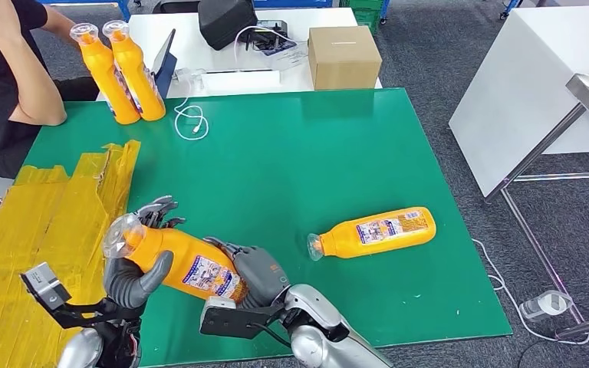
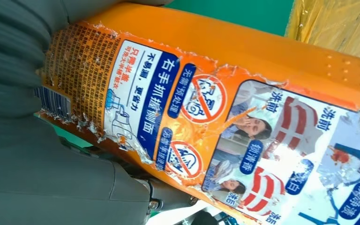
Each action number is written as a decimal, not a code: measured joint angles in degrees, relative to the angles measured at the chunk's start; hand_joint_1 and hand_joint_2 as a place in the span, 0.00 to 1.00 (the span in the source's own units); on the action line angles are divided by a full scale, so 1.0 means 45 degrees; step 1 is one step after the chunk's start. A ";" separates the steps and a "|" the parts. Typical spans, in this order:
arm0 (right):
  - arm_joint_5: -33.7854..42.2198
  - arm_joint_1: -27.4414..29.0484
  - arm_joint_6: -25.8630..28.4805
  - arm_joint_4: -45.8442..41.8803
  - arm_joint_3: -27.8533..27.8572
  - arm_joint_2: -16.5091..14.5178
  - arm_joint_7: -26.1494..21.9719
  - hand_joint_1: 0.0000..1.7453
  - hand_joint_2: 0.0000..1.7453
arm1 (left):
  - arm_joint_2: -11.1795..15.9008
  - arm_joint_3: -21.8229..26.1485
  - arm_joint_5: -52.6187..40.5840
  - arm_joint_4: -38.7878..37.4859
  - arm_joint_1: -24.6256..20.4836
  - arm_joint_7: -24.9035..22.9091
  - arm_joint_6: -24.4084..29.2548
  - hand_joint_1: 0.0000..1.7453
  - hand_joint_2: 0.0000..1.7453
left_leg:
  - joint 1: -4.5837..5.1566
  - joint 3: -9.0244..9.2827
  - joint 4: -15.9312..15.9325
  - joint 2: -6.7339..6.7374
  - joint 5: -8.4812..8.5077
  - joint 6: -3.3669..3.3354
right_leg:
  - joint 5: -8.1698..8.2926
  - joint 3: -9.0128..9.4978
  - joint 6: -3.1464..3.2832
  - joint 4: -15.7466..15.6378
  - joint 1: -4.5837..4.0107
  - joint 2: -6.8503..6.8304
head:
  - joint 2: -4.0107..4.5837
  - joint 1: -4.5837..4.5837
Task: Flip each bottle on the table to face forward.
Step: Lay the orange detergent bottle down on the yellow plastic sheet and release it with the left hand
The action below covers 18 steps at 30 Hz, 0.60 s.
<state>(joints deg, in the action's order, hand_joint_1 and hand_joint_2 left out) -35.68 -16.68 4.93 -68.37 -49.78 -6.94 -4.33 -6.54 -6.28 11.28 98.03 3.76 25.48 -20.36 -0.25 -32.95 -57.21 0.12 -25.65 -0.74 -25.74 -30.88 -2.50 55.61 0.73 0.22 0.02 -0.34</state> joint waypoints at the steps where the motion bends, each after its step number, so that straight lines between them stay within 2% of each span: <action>1: -0.0012 -0.0002 -0.0004 0.0000 0.0024 0.0007 0.0000 1.00 1.00 | -0.0002 -0.0029 -0.0013 0.0012 -0.0004 0.0019 -0.0027 1.00 1.00 | 0.0000 0.0000 0.0000 0.0000 0.0000 0.0000 | 0.0000 0.0000 0.0000 0.0000 0.0000 0.0000 | 0.0000 0.0001; 18: -0.0075 0.0003 -0.0153 0.0005 0.0149 0.0028 -0.0010 1.00 1.00 | -0.0029 -0.0141 -0.0328 0.0098 -0.0065 0.0111 -0.0141 1.00 1.00 | 0.0001 -0.0002 0.0000 -0.0001 0.0000 0.0000 | 0.0000 0.0000 0.0000 0.0000 0.0001 0.0000 | 0.0000 0.0002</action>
<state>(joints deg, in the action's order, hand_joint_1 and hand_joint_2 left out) -36.02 -16.67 4.24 -68.35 -49.11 -6.82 -4.37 -6.67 -6.92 9.81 98.47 3.47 25.98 -20.99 -0.25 -32.95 -57.21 0.12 -25.66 -0.74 -25.74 -30.88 -2.50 55.61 0.74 0.22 0.02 -0.33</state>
